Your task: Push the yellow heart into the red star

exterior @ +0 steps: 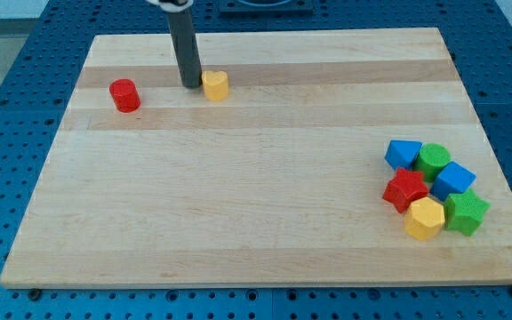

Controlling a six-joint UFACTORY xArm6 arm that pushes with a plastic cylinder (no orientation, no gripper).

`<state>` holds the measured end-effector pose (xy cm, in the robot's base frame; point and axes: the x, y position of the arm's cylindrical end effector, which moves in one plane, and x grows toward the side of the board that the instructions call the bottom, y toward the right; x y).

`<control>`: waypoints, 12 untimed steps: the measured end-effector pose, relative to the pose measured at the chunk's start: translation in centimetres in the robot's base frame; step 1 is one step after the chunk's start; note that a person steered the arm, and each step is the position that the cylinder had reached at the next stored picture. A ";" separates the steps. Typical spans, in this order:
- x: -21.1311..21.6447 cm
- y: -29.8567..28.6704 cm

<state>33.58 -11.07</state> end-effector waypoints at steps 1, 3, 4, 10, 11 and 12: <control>4.4 4.3; 3.2 0.0; 1.0 -3.9; 8.0 10.4; 5.3 7.1; 1.0 8.3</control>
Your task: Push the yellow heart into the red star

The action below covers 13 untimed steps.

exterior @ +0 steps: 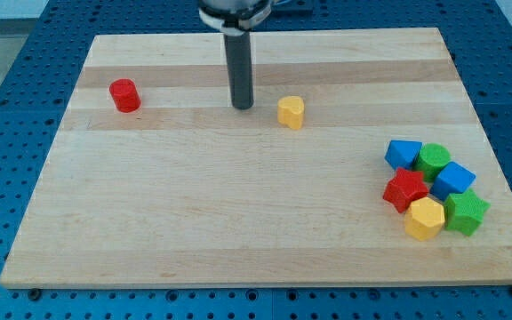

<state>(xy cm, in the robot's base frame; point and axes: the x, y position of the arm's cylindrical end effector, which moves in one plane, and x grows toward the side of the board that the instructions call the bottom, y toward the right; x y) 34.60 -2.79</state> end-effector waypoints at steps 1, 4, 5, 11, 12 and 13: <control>0.0 5.8; 9.1 7.4; 6.8 4.5; 10.9 3.8; 12.1 5.0; 13.5 10.2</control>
<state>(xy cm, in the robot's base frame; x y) 48.09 7.42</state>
